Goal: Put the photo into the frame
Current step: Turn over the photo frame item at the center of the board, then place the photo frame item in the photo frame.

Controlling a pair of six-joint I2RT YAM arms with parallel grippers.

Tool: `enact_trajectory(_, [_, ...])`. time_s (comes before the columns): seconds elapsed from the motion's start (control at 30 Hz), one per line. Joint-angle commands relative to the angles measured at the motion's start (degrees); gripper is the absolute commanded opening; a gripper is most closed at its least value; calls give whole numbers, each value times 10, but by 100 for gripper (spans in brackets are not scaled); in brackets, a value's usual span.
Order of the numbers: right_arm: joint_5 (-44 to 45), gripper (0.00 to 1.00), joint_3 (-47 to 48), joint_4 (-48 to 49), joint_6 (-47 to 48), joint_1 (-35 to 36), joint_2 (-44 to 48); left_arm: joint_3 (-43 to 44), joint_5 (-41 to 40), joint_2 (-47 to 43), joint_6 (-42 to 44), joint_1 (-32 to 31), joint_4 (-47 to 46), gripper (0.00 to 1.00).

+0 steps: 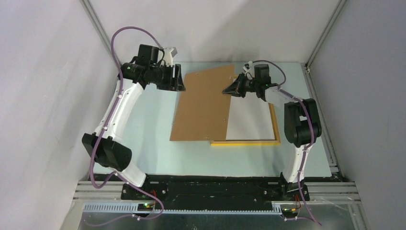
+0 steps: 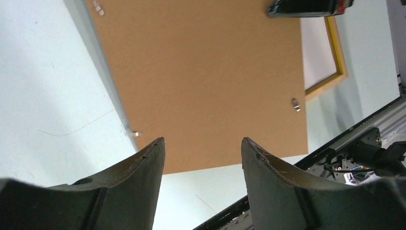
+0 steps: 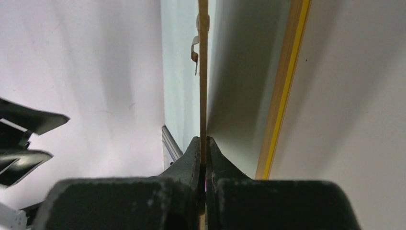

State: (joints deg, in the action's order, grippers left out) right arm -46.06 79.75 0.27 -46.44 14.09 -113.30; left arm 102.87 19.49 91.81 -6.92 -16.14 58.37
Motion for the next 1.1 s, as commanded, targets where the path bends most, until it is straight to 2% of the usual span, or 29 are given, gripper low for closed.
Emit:
enact_trajectory(0.0, [-83, 0, -9, 80, 10, -32, 54, 21, 20, -8, 44, 5, -10, 65])
enact_trajectory(0.17, [-159, 0, -30, 96, -1, -68, 59, 21, 15, 23, 47, 11, -15, 64])
enact_trajectory(0.37, [-195, 0, -93, 124, -5, -117, 94, 0, 18, 52, 57, 12, -22, 64])
enact_trajectory(0.6, [-214, 0, -116, 140, -19, -174, 137, -43, 29, 82, 68, -1, -35, 64])
enact_trajectory(1.07, [-225, 0, -128, 138, -30, -218, 173, -19, -3, 152, 117, -112, -61, 64])
